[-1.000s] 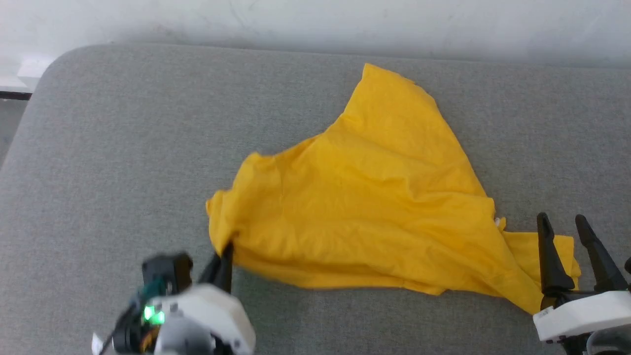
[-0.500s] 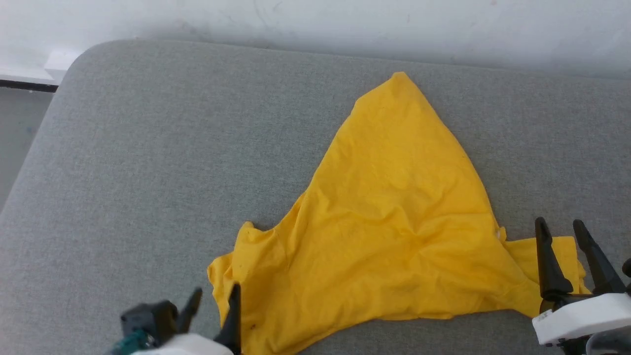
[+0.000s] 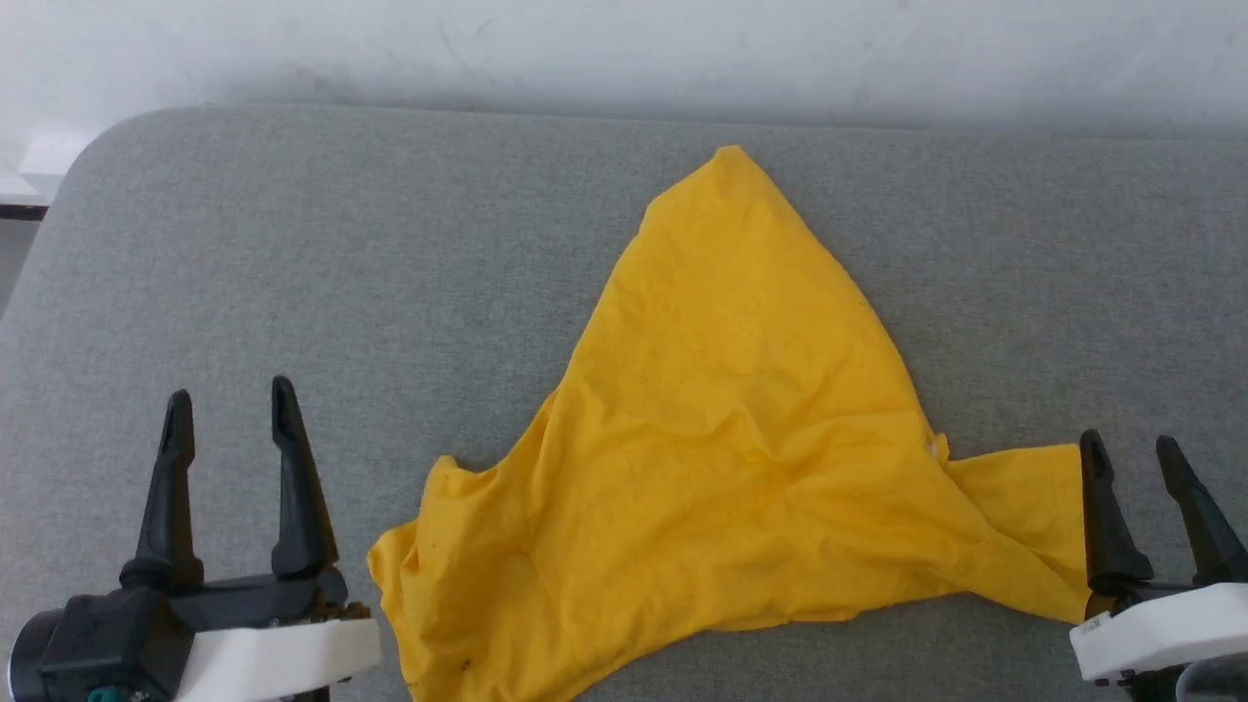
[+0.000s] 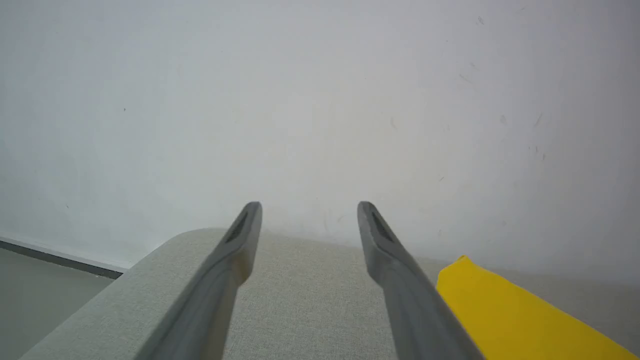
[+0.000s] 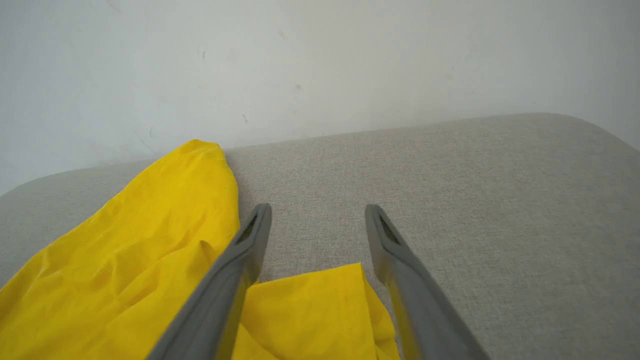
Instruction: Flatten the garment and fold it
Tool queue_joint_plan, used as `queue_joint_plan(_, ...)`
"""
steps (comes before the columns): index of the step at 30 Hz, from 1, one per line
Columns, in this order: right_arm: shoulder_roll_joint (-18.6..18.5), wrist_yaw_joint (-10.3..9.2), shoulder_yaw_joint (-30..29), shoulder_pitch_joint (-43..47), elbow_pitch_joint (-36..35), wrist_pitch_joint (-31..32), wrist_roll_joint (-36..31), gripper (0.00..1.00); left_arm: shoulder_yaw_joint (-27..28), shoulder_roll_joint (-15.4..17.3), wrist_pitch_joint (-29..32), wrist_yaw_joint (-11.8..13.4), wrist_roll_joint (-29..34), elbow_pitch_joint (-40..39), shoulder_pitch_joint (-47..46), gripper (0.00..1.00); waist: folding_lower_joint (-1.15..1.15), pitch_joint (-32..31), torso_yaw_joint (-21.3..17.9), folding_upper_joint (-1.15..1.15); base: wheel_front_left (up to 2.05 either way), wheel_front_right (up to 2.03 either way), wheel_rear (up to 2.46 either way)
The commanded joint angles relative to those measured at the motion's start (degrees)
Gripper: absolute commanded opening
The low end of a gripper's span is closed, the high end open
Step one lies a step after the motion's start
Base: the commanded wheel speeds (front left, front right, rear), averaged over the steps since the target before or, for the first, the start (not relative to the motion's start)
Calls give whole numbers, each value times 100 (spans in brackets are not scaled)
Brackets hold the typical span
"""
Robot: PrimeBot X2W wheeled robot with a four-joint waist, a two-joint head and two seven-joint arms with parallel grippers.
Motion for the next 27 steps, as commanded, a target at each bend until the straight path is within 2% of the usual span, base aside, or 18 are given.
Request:
queue_joint_plan(1, 14, -4, -7, 42, 0, -32, -4, 100, 81, -50, -26, -73, 144, 47, 91, 100, 0, -25, -48, 0, 0, 0, 0)
queue_joint_plan(5, 14, -4, -11, 86, -37, 10, -40, 100, 335, -403, -30, -284, 369, 127, 287, 100, 0, -62, -41, 0, 0, 0, 0)
queue_joint_plan(12, 14, -4, 161, -98, -267, 445, -390, 100, 565, -924, -31, -811, 633, 223, 472, 100, 0, -124, 121, 0, 0, 0, 0)
queue_joint_plan(18, 14, -4, 599, -884, -38, 1566, -749, 100, 699, -1215, -32, -1180, 817, 292, 469, 100, 0, -44, 263, 0, 0, 0, 0)
queue_joint_plan(22, -8, -4, 802, -1527, 464, 2389, -858, 100, 736, -1379, -32, -1386, 917, 325, 389, 100, 0, 123, 403, 0, 0, 0, 0)
queue_joint_plan(27, -138, -4, 820, -2156, 1228, 3046, -1028, 100, 747, -1580, -32, -1622, 1000, 422, 265, 100, 0, 360, 630, 0, 0, 0, 0)
